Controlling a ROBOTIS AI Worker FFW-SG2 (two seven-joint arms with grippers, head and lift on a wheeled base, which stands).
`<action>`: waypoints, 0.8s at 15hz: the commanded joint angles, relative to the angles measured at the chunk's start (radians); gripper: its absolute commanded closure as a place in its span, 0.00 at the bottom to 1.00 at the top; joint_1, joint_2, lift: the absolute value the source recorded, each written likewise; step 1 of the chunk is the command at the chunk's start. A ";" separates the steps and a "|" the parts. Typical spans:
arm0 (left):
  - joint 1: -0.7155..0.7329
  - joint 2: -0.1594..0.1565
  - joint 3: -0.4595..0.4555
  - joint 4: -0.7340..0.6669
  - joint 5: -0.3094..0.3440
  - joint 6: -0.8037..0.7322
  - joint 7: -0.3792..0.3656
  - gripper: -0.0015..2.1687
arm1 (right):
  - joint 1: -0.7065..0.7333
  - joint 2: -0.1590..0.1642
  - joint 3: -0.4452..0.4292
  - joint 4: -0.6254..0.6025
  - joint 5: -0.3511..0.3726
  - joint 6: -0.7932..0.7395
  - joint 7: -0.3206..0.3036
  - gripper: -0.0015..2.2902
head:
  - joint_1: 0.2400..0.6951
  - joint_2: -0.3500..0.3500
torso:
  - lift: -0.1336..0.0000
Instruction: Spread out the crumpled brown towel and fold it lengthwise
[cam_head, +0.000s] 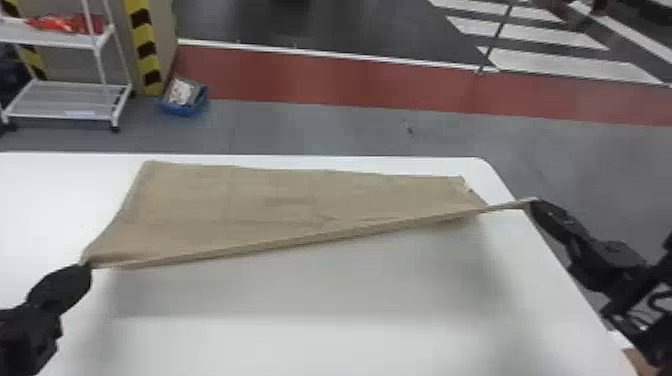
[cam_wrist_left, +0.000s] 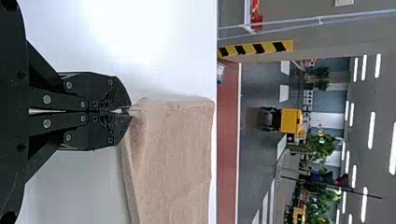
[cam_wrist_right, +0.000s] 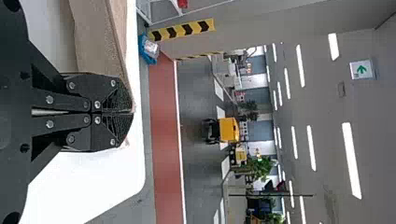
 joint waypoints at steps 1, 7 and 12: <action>0.044 -0.006 0.013 -0.039 -0.013 0.022 0.000 0.75 | 0.019 -0.001 -0.019 0.000 -0.010 -0.003 0.006 0.62 | 1.00 0.16 | 0.07; 0.146 -0.023 0.045 -0.203 -0.020 0.157 0.000 0.75 | 0.088 -0.001 -0.066 -0.005 -0.062 -0.030 0.016 0.62 | 1.00 0.10 | 0.07; 0.177 -0.031 0.044 -0.255 -0.020 0.255 0.000 0.74 | 0.122 -0.003 -0.083 -0.011 -0.088 -0.046 0.025 0.62 | 1.00 0.03 | 0.07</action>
